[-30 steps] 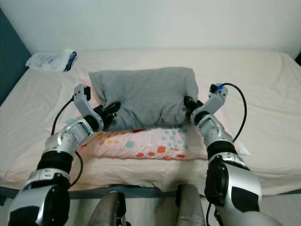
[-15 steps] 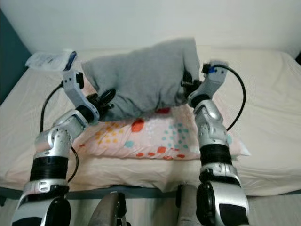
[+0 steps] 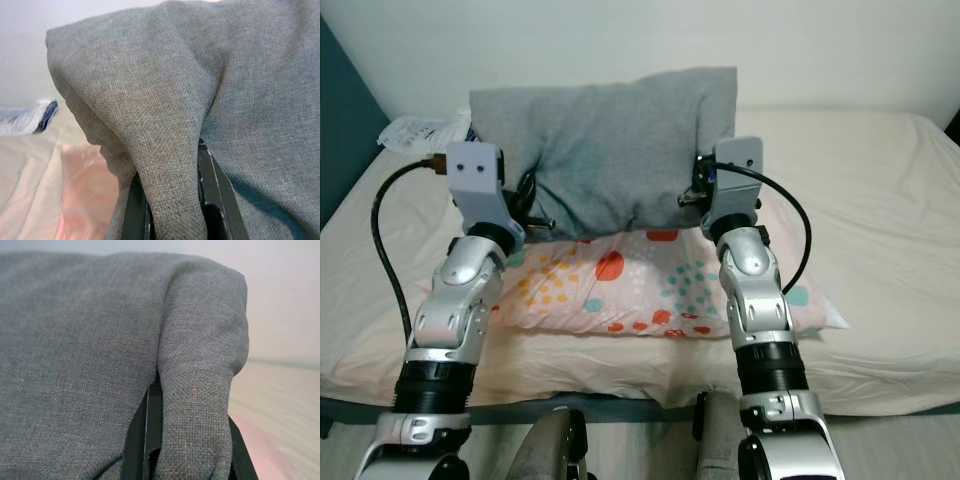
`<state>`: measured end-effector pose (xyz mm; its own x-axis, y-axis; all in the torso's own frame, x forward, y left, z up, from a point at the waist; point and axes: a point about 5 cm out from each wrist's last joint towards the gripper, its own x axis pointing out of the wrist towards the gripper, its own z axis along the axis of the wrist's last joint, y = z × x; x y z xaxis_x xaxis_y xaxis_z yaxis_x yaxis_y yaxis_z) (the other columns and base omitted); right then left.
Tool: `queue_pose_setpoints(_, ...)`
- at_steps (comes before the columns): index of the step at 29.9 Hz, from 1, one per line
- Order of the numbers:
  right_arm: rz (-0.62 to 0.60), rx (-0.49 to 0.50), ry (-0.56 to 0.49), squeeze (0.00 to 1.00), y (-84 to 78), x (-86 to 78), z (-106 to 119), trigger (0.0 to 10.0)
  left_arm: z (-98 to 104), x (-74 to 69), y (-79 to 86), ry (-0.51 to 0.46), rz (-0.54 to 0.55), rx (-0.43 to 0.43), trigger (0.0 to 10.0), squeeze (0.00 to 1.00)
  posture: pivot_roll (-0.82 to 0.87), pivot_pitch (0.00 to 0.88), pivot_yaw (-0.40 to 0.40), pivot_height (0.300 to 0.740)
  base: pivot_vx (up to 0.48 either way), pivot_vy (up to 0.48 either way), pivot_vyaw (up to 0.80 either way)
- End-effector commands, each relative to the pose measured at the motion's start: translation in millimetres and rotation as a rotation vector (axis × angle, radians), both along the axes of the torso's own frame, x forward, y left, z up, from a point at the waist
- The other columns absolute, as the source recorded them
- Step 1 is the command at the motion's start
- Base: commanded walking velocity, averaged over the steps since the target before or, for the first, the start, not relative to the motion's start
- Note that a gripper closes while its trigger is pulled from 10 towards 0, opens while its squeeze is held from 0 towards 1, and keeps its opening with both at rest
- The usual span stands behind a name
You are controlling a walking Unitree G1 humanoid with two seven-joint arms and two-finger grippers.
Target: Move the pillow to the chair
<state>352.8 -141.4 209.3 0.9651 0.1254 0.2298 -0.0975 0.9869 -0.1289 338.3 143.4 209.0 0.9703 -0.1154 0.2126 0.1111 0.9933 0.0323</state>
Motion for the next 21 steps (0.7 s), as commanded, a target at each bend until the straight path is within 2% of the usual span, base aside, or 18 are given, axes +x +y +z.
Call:
queue_pose_setpoints(1,0.014,-0.060,0.015,0.00,6.8,-2.9,-3.6,10.0,6.8,-3.4,-3.3,-0.033,-0.005,0.013,10.0,0.00,0.00,0.091,0.003,0.606,0.000,0.000,0.00)
queue_pose_setpoints(16,0.022,-0.059,0.041,0.00,14.4,-10.8,-9.4,10.0,-3.4,-8.3,-3.7,-0.038,0.064,0.012,10.0,0.00,0.00,0.091,0.006,0.606,0.000,0.000,0.00)
queue_pose_setpoints(21,0.020,-0.067,0.052,0.00,16.2,-12.1,-11.0,10.0,-3.3,-9.4,-2.8,-0.040,0.080,-0.009,10.0,0.00,0.01,0.091,0.005,0.626,0.000,0.000,0.00)
